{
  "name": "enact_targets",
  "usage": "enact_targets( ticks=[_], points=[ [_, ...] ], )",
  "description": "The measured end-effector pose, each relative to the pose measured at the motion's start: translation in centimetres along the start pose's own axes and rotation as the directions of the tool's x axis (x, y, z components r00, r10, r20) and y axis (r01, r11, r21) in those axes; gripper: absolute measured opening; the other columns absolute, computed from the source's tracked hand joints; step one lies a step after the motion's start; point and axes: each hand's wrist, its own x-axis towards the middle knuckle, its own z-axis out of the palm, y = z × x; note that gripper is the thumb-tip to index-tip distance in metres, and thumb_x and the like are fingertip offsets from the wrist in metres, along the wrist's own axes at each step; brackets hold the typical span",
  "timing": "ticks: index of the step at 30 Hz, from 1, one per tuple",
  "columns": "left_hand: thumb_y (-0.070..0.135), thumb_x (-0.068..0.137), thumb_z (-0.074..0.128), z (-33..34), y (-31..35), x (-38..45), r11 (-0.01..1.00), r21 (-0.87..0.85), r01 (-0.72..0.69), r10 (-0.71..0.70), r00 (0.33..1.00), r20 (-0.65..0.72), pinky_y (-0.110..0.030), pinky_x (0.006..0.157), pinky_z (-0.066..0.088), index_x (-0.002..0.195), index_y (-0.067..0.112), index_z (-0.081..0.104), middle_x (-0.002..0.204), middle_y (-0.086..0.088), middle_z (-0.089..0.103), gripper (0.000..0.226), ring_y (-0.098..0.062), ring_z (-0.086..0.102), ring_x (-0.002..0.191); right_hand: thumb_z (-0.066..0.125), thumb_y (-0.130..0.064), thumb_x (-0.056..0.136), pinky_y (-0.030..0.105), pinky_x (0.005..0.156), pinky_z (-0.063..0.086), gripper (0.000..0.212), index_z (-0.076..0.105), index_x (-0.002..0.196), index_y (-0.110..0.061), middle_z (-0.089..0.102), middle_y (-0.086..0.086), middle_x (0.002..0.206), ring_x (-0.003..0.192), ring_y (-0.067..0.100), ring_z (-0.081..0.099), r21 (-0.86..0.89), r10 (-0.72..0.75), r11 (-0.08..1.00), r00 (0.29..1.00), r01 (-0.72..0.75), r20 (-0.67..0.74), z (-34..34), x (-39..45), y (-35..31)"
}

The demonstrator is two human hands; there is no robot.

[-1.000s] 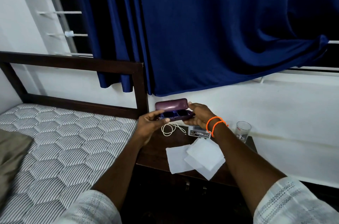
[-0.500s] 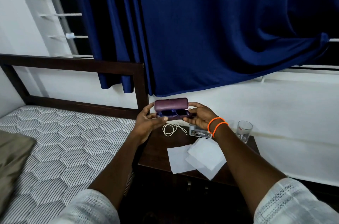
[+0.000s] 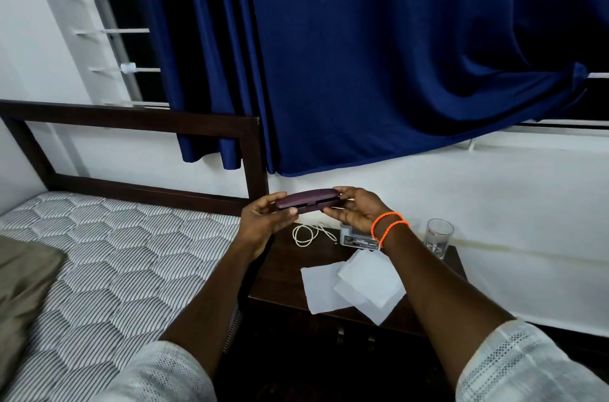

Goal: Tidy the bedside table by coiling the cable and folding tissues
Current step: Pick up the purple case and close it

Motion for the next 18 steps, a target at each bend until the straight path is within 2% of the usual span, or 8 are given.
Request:
enact_targets(
  ticks=[3,6,9,12,14,18],
  points=[
    [0.004,0.064,0.089,0.2,0.2,0.0,1.000,-0.028,0.013,-0.013,1.000,-0.027,-0.044,0.087,0.063,0.113,0.002,0.075,0.116,-0.021,0.073,0.050,-0.037,0.074,0.107,0.060,-0.011,0.094,0.051,0.079,0.063,0.020,0.058,0.113,-0.004,0.061,0.032,0.124,0.104,0.047,0.068,0.013,0.020,1.000,1.000,-0.020,0.006,0.2,0.1,0.1],
    [0.010,0.071,0.086,0.4,0.2,-0.1,0.998,-0.048,0.034,-0.036,0.999,-0.039,-0.042,0.083,0.064,0.105,0.004,0.078,0.114,-0.020,0.074,0.035,-0.032,0.075,0.104,0.077,-0.021,0.088,0.048,0.075,0.064,0.033,0.061,0.112,-0.006,0.066,0.029,0.114,0.092,0.043,0.072,-0.092,0.000,0.996,1.000,-0.003,-0.025,0.7,0.3,0.4],
    [0.010,0.069,0.087,0.4,0.0,-0.2,0.999,-0.023,0.049,-0.050,0.997,-0.054,-0.039,0.078,0.065,0.103,0.003,0.078,0.111,-0.019,0.076,0.036,-0.033,0.076,0.103,0.079,-0.009,0.084,0.046,0.071,0.064,0.031,0.064,0.111,-0.002,0.067,0.029,0.120,0.094,0.040,0.072,-0.137,-0.065,0.989,0.995,0.054,-0.078,0.9,0.7,1.2],
    [0.010,0.063,0.091,0.2,-0.1,-0.2,0.998,0.002,0.058,-0.058,0.996,-0.064,-0.038,0.076,0.065,0.102,0.001,0.078,0.108,-0.017,0.078,0.042,-0.036,0.076,0.101,0.077,0.000,0.085,0.050,0.080,0.062,0.037,0.063,0.119,0.003,0.067,0.030,0.120,0.099,0.043,0.070,-0.133,-0.072,0.989,0.993,0.060,-0.088,0.9,0.9,1.6],
    [0.012,0.058,0.094,-0.1,-0.2,-0.1,0.998,0.016,0.058,-0.056,0.996,-0.071,-0.041,0.078,0.065,0.102,0.001,0.078,0.109,-0.019,0.077,0.048,-0.036,0.076,0.100,0.076,0.001,0.086,0.051,0.083,0.061,0.035,0.063,0.118,0.003,0.068,0.029,0.117,0.095,0.041,0.071,-0.139,-0.070,0.989,0.994,0.059,-0.081,0.9,1.0,1.8],
    [0.016,0.051,0.099,-0.4,-0.3,0.0,0.998,0.031,0.059,-0.056,0.995,-0.079,-0.045,0.081,0.064,0.103,0.000,0.078,0.112,-0.021,0.075,0.059,-0.038,0.076,0.101,0.074,0.001,0.087,0.046,0.072,0.064,0.023,0.066,0.109,0.001,0.070,0.025,0.106,0.087,0.036,0.073,-0.152,-0.073,0.987,0.994,0.061,-0.078,1.0,1.0,1.9]
  ],
)
